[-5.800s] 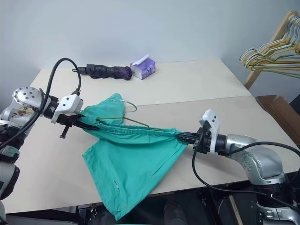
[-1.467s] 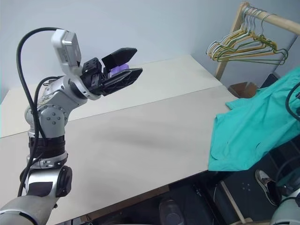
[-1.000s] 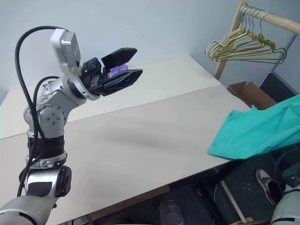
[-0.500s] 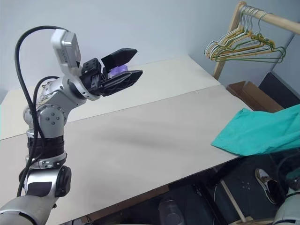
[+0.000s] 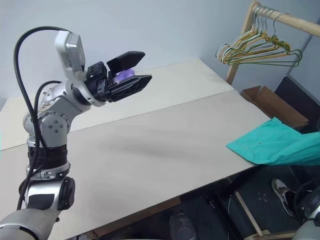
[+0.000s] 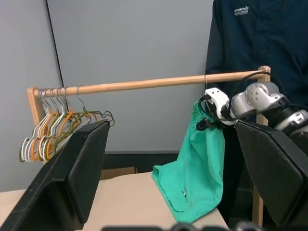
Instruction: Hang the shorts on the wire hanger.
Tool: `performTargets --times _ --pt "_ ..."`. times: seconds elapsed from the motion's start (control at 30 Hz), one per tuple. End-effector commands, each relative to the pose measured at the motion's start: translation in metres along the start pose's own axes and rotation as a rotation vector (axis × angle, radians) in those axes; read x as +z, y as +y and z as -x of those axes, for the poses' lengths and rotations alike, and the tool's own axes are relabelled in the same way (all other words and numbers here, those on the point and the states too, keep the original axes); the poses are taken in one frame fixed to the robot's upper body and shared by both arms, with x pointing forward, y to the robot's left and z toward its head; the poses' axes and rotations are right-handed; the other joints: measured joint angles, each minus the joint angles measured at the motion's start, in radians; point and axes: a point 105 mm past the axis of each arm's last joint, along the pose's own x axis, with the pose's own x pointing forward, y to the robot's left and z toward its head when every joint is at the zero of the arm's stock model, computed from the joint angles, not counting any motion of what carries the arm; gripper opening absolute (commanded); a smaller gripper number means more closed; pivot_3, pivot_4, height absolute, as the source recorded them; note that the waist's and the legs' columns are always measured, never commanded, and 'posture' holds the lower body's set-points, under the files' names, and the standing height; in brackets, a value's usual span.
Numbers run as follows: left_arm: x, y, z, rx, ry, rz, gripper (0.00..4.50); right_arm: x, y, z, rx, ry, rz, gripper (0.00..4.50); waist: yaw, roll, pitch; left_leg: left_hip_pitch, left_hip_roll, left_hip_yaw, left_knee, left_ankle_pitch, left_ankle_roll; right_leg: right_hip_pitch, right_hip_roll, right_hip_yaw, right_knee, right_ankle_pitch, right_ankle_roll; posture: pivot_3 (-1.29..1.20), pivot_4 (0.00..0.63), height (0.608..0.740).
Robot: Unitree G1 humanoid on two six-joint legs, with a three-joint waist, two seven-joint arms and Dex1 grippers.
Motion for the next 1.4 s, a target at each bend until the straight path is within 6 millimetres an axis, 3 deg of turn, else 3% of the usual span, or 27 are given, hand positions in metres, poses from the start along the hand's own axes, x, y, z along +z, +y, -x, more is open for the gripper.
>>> performTargets --times 0.03,0.17,0.33,0.47,0.53,0.6,0.73,0.83,0.97,1.07,1.27,1.4 --pt "0.011 -0.003 0.003 0.008 -0.023 -0.065 4.50 0.036 0.001 0.020 -0.050 -0.238 0.042 4.49 0.001 0.000 0.000 0.000 0.000 0.001 0.000 0.000 0.000 0.000 0.000 0.001 0.000 0.000 0.000 -0.22 0.000 0.740" --pt "0.010 -0.002 0.008 0.015 -0.004 -0.080 4.50 0.055 0.008 0.047 -0.153 -0.508 0.130 4.49 0.008 0.000 -0.001 0.001 0.000 0.001 0.001 0.000 0.000 0.000 0.000 0.001 0.001 0.001 0.001 -0.22 0.000 0.740" --pt "0.002 0.001 0.015 0.021 0.055 -0.123 4.50 0.087 0.026 0.091 -0.093 -0.838 0.164 4.49 0.012 0.000 -0.001 0.000 -0.001 0.001 0.001 0.000 0.000 0.000 -0.001 0.002 0.000 0.001 0.002 -0.21 0.000 0.740" --pt "-0.007 0.010 0.019 0.077 0.116 -0.122 4.50 0.117 0.053 0.130 0.212 -0.992 0.031 4.49 0.010 0.000 -0.001 0.000 -0.001 0.001 0.001 0.000 0.000 0.000 -0.001 0.002 0.000 0.001 0.002 -0.20 0.000 0.740" --pt "-0.019 0.017 0.022 0.131 0.193 -0.213 4.50 0.120 0.086 0.152 0.489 -1.050 0.067 4.49 0.011 -0.003 -0.002 0.001 -0.001 0.000 0.001 0.000 0.000 0.000 -0.001 0.001 0.000 0.001 0.002 -0.18 0.000 0.740" --pt "-0.028 0.017 0.029 0.141 0.232 -0.265 4.50 0.113 0.120 0.172 0.769 -1.067 0.082 4.49 0.010 -0.007 -0.005 0.002 -0.001 -0.001 0.000 0.000 0.000 0.002 0.000 0.001 0.000 0.001 0.002 -0.15 0.000 0.740" --pt "-0.037 0.008 0.050 0.159 0.333 -0.289 4.50 0.053 0.195 0.200 1.286 -0.988 0.325 4.49 0.019 -0.013 -0.007 0.003 0.000 -0.001 0.000 -0.001 0.001 0.002 0.000 0.001 -0.001 0.002 0.001 -0.06 0.008 0.740" --pt "-0.049 0.006 0.071 0.210 0.499 -0.329 4.50 0.025 0.220 0.215 1.575 -0.894 0.378 4.49 0.054 -0.015 -0.005 0.002 0.001 -0.001 0.000 -0.001 0.001 0.001 0.000 0.001 -0.001 0.002 0.001 0.01 0.029 0.740" --pt "-0.053 0.003 0.094 0.289 0.607 -0.313 4.50 -0.001 0.234 0.224 1.848 -0.759 0.497 4.49 0.145 -0.018 0.000 0.000 0.001 -0.001 0.000 -0.001 0.002 -0.002 0.000 0.001 0.000 0.003 -0.001 0.05 0.040 0.740" --pt "-0.053 -0.008 0.104 0.278 0.636 -0.293 4.50 -0.011 0.240 0.226 1.943 -0.706 0.570 4.49 0.208 -0.024 0.005 0.000 0.002 0.000 0.000 -0.002 0.002 -0.003 0.001 -0.001 0.000 0.004 -0.003 0.09 0.052 0.740" --pt "-0.047 -0.007 0.115 0.315 0.591 -0.259 4.50 -0.010 0.242 0.226 1.976 -0.707 0.615 4.49 0.313 -0.029 0.013 -0.002 0.004 0.001 0.000 -0.003 0.002 -0.005 0.001 -0.004 0.000 0.006 -0.010 0.10 0.061 0.740" --pt "-0.043 0.000 0.112 0.369 0.507 -0.226 4.50 -0.014 0.239 0.224 1.959 -0.706 0.636 4.49 0.339 -0.028 0.013 -0.003 0.004 0.001 0.001 -0.003 0.002 -0.005 0.002 -0.006 0.000 0.007 -0.011 0.08 0.055 0.740"
